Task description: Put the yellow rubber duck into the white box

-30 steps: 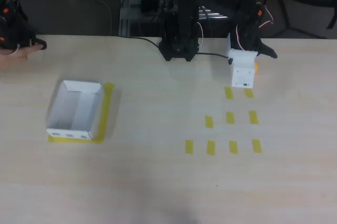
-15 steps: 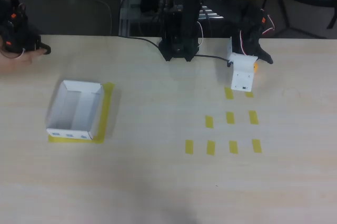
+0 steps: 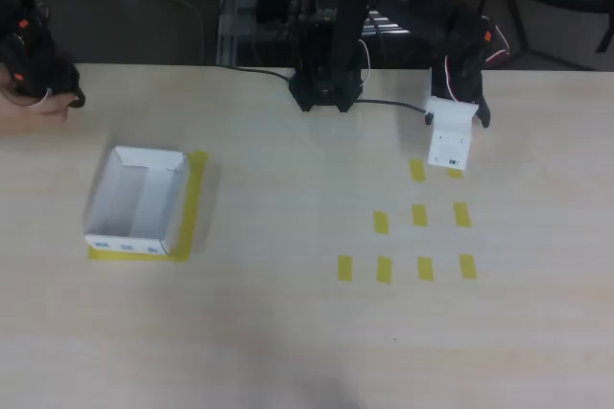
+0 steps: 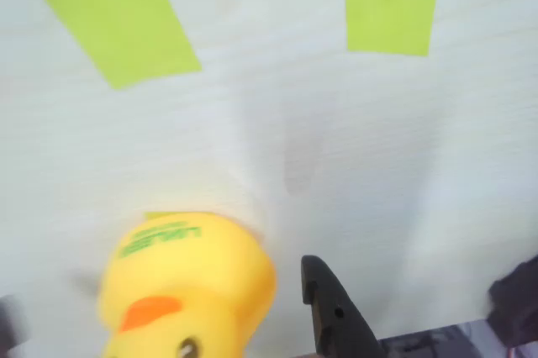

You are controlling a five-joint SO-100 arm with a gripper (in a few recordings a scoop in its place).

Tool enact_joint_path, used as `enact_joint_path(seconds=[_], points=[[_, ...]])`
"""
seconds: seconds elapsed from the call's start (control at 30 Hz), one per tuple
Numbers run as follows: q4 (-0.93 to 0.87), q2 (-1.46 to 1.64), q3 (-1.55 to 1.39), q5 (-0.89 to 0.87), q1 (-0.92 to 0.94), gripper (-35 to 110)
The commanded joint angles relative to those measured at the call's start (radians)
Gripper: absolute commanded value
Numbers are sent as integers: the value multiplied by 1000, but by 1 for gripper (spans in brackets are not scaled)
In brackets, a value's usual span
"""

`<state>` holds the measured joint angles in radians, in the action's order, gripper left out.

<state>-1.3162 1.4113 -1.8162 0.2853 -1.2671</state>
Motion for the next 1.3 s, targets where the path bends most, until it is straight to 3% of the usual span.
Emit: enact_joint_path(seconds=[0.0,0.43,0.87,1.27], points=[[-26,-8,130,-12,2,26],[-18,-110,239,-23,-40,6],[-28,-110,252,-38,-9,0],[-264,123,572,-144,167,0]])
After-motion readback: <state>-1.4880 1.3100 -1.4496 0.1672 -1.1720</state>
